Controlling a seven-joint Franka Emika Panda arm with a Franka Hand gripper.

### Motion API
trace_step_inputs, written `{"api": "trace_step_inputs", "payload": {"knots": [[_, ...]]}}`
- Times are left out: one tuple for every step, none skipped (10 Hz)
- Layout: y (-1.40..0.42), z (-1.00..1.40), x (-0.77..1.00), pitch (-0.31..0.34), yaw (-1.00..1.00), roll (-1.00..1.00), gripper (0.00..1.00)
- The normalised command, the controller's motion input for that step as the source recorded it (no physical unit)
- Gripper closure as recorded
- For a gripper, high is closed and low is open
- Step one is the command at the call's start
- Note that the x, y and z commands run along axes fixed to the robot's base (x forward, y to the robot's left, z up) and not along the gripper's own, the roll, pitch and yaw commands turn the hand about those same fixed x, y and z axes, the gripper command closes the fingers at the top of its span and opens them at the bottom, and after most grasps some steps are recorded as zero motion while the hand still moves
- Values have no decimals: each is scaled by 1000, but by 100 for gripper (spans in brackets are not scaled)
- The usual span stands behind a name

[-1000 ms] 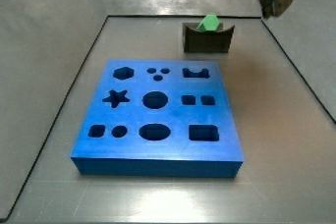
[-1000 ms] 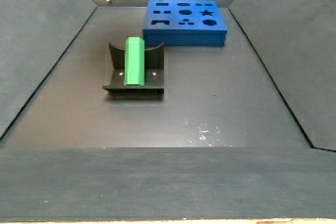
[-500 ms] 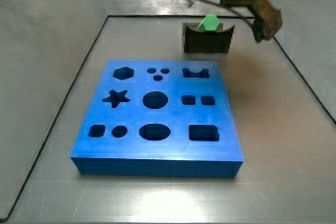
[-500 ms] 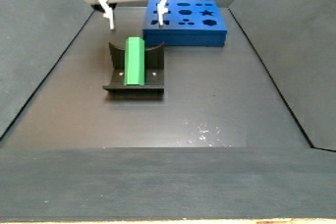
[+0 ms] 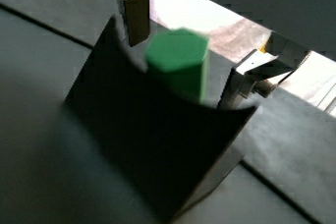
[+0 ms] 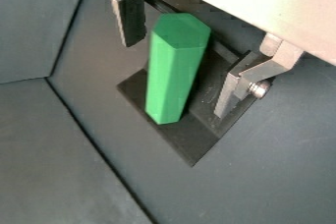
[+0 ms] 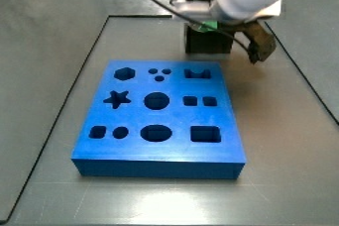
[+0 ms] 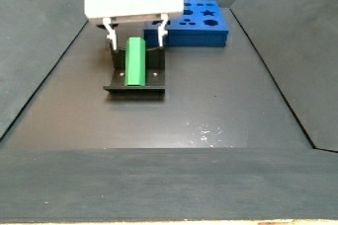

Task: Pick up the hexagon object. Move up. Place the hexagon object on the fixture. Regrasp the hexagon object. Move to above the board. Insert the hexagon object.
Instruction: Regrasp the hexagon object, then move to above the board.

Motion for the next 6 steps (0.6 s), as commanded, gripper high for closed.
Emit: {"api": "trace_step_inputs", "payload": {"knots": [[6,-302,74,-2,9,55,0],[2,-180,32,6,19,47,0],[0,0,0,0,0,0,100],[-22,1000,-63,138,-61,-40,100],[-22,1000,-63,138,-60,-43,100],[-22,1000,-67,135,-20,-62,100]]}}
